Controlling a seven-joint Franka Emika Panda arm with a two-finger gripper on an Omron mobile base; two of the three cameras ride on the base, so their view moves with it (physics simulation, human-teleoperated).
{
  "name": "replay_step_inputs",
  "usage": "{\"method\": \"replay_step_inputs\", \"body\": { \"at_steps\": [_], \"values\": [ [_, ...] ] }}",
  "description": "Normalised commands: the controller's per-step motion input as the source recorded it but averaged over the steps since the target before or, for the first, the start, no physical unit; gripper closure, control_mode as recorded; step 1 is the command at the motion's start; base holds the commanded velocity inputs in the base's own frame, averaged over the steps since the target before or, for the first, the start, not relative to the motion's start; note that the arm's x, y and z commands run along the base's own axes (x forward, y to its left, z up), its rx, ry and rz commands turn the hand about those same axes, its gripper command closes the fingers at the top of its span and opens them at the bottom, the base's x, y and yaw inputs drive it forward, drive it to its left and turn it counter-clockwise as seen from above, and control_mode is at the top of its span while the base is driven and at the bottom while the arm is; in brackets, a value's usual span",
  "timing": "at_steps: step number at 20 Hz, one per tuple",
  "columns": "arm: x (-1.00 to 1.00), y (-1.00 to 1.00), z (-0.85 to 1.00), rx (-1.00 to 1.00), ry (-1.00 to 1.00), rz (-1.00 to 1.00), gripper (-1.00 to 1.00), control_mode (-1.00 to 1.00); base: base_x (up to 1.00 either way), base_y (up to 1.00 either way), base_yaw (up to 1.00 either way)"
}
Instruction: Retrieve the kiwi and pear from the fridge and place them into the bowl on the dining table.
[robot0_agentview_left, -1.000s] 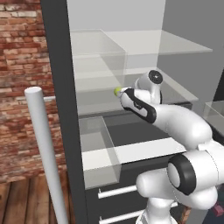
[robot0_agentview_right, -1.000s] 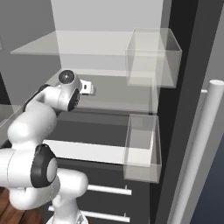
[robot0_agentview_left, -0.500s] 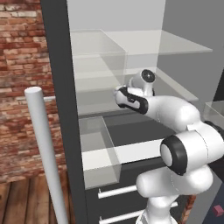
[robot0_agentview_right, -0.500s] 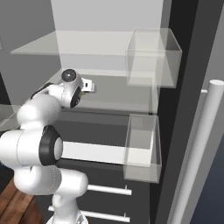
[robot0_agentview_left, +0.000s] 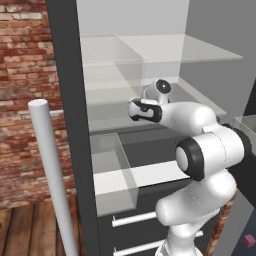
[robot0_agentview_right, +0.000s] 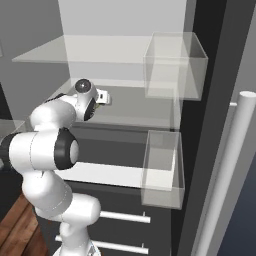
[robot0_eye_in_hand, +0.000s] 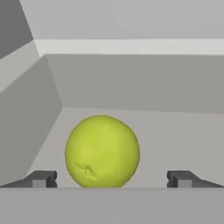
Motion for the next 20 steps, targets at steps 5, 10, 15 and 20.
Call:
{"method": "replay_step_inputs", "body": {
  "at_steps": [5, 10, 15, 20],
  "values": [
    [0.44, 0.06, -0.15, 0.00, 0.00, 0.00, -1.00, -1.00, 0.00, 0.00, 0.00],
    [0.32, 0.05, -0.13, 0.00, 0.00, 0.00, -1.00, -1.00, 0.00, 0.00, 0.00],
    [0.02, 0.00, -0.18, 0.00, 0.02, -0.01, -1.00, -1.00, 0.00, 0.00, 0.00],
    [0.00, 0.00, -0.25, 0.00, 0.04, -0.02, -1.00, -1.00, 0.00, 0.00, 0.00]
  ]
}}
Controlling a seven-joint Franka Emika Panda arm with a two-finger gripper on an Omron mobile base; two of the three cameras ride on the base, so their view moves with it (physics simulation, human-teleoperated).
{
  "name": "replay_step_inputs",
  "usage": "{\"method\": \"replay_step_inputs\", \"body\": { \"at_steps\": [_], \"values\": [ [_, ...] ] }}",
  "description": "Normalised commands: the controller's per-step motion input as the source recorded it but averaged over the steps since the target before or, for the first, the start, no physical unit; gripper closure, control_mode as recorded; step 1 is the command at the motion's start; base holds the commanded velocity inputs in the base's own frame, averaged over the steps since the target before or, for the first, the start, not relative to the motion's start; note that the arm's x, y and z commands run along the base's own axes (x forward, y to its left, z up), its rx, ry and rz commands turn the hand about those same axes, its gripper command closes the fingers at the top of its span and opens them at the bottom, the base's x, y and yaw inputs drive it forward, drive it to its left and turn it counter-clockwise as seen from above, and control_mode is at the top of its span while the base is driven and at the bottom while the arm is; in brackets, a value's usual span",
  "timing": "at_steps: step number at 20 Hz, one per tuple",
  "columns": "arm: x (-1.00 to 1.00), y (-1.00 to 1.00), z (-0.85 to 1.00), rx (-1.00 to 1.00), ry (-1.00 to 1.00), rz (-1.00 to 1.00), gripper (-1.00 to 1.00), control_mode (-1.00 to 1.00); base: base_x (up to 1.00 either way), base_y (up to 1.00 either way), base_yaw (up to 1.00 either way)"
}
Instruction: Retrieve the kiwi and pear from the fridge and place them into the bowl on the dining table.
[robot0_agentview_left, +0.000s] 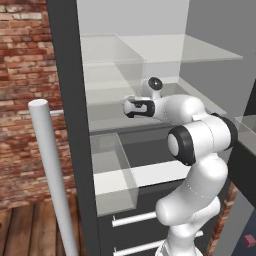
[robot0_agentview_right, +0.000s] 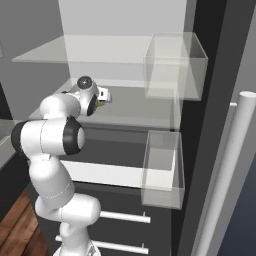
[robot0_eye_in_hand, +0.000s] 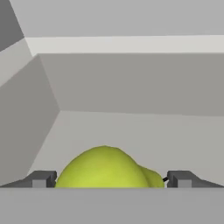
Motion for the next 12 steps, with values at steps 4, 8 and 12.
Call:
{"method": "replay_step_inputs", "body": {
  "at_steps": [4, 8, 12],
  "values": [
    [0.00, 0.00, -0.29, 0.00, 0.06, -0.04, -1.00, -1.00, 0.00, 0.00, 0.00],
    [0.00, 0.00, -0.31, 0.00, 0.05, -0.08, -1.00, -1.00, 0.00, 0.00, 0.00],
    [0.00, 0.00, -0.31, 0.00, 0.04, -0.10, -1.00, -1.00, 0.00, 0.00, 0.00]
  ]
}}
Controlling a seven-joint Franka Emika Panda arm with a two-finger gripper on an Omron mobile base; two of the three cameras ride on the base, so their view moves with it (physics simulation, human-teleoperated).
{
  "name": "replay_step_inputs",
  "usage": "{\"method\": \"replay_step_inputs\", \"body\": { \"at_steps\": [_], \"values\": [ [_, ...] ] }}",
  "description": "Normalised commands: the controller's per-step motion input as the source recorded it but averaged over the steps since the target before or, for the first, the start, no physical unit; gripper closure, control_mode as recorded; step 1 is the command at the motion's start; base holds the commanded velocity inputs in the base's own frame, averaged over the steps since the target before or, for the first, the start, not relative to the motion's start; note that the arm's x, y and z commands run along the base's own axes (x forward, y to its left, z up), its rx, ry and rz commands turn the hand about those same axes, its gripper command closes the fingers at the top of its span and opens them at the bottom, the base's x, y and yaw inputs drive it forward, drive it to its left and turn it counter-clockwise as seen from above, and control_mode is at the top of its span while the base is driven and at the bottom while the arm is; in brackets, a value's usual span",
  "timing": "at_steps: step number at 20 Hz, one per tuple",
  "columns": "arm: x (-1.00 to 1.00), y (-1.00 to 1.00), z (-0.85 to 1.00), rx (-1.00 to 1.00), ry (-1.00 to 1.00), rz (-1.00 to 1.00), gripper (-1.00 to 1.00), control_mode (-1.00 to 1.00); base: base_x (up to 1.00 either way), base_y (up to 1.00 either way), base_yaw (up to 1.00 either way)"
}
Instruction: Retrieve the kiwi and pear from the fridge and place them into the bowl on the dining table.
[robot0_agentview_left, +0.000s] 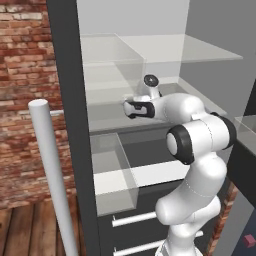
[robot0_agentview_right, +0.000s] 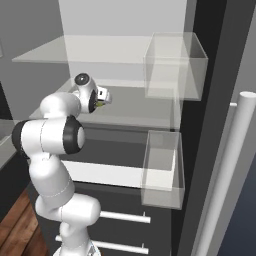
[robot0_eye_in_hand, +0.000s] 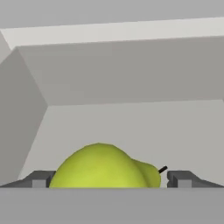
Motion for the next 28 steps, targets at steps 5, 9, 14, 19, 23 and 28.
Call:
{"method": "replay_step_inputs", "body": {
  "at_steps": [5, 9, 14, 19, 23, 28],
  "values": [
    [-0.01, 0.00, -0.37, 0.00, 0.00, -0.12, -1.00, -1.00, 0.00, 0.00, 0.00],
    [-0.02, 0.00, -0.42, 0.00, 0.00, -0.11, 1.00, -1.00, 0.00, 0.00, 0.00],
    [-0.13, 0.00, -0.47, 0.00, 0.00, -0.12, 1.00, -1.00, 0.00, 0.00, 0.00],
    [-0.13, 0.00, -0.38, 0.00, 0.00, -0.12, 1.00, -1.00, 0.00, 0.00, 0.00],
    [-0.03, 0.00, -0.19, 0.00, 0.00, -0.08, 1.00, -1.00, 0.00, 0.00, 0.00],
    [0.00, 0.00, 0.00, 0.00, 0.00, 0.00, 1.00, -1.00, 0.00, 0.00, 0.00]
  ]
}}
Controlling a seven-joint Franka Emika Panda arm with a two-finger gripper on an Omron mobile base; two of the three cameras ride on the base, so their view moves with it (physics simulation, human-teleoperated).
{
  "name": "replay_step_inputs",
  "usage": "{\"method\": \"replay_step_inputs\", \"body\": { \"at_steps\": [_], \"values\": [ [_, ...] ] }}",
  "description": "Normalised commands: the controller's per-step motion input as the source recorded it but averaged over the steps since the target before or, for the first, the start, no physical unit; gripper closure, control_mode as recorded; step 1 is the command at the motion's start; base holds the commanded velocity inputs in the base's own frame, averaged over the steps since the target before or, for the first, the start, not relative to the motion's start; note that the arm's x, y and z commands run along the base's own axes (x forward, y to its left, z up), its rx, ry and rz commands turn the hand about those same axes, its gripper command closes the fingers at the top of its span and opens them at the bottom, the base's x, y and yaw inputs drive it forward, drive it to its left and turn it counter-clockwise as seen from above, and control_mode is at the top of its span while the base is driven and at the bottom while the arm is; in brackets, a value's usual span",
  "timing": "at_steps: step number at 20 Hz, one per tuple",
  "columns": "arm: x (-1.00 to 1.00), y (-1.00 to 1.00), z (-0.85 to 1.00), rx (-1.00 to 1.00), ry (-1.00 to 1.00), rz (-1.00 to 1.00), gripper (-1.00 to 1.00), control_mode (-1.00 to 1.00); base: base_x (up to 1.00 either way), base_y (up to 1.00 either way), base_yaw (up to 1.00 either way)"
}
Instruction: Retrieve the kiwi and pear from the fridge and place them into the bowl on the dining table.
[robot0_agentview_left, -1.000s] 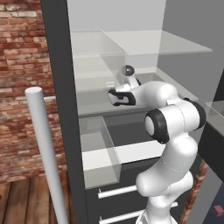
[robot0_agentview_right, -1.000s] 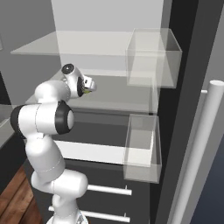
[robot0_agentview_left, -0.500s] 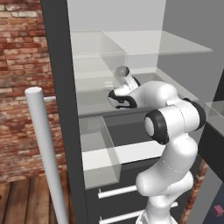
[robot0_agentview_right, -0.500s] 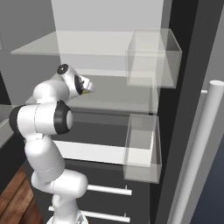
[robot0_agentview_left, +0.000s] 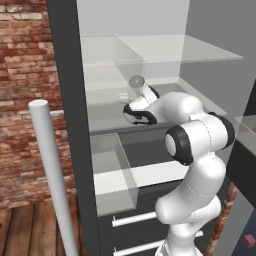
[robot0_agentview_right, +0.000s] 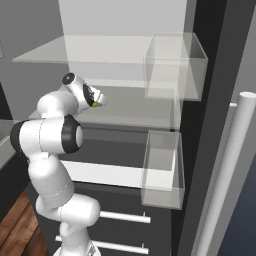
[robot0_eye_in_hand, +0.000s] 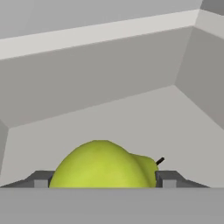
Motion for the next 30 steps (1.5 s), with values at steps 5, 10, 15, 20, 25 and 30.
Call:
{"method": "replay_step_inputs", "body": {
  "at_steps": [5, 10, 15, 20, 25, 30],
  "values": [
    [-0.33, 0.00, -0.07, 0.00, 0.00, 0.03, 1.00, -1.00, 0.00, 0.00, 0.00],
    [-0.68, -0.09, -0.02, 0.00, 0.00, 0.05, 1.00, -1.00, 0.00, 0.00, 0.00],
    [-0.43, -0.41, 0.11, 0.00, 0.00, 0.08, 1.00, -1.00, 0.00, 0.00, 0.00],
    [-0.44, -0.57, 0.45, 0.00, 0.00, 0.12, 1.00, -1.00, 0.00, 0.00, 0.00],
    [-0.85, -0.34, 0.38, 0.00, 0.01, 0.21, 1.00, -1.00, 0.00, 0.00, 0.00],
    [-1.00, -0.18, 0.03, 0.00, 0.00, 0.21, 1.00, -1.00, 0.00, 0.00, 0.00]
  ]
}}
